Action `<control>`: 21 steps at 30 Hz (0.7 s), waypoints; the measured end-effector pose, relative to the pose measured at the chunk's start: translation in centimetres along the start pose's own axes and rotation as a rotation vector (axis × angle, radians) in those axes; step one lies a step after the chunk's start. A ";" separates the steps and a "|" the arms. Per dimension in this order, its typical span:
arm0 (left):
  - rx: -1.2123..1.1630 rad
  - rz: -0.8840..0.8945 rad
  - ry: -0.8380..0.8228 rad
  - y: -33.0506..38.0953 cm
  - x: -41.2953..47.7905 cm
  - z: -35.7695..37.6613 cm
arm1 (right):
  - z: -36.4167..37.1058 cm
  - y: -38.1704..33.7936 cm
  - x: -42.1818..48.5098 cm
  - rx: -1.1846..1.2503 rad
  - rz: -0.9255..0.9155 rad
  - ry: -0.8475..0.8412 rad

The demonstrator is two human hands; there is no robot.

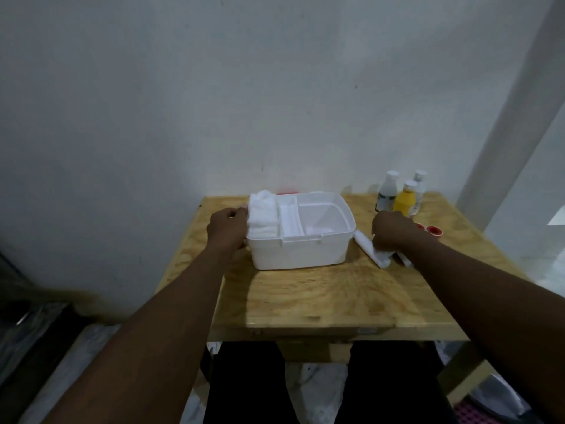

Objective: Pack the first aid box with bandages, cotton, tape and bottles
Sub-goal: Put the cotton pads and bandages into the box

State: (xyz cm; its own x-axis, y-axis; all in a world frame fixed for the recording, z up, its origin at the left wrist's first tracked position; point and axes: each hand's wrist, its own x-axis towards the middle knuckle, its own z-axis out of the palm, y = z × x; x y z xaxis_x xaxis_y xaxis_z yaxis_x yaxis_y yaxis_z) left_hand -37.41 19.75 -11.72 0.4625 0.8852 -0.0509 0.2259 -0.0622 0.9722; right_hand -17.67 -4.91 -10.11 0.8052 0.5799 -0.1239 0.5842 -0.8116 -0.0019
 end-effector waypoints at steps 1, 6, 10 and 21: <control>0.009 0.006 0.006 0.0 0.0 0.0 | -0.1 0.0 0.1 0.015 0.016 0.008; 0.053 0.041 0.030 0.1 0.0 0.0 | -1.3 -0.5 0.9 0.325 0.049 0.372; 0.066 0.049 0.042 0.1 0.0 0.0 | -6.1 -4.7 -0.2 0.742 -0.016 0.677; 0.109 0.062 0.094 0.6 -0.3 0.0 | -4.4 -12.7 -2.2 0.717 -0.285 0.167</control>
State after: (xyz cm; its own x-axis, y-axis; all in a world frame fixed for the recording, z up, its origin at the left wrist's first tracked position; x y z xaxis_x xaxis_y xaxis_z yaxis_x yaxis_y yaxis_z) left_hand -37.42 19.51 -11.11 0.3969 0.9172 0.0353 0.2939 -0.1634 0.9418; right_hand -26.46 4.45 -5.48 0.6724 0.7290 0.1281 0.6079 -0.4452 -0.6575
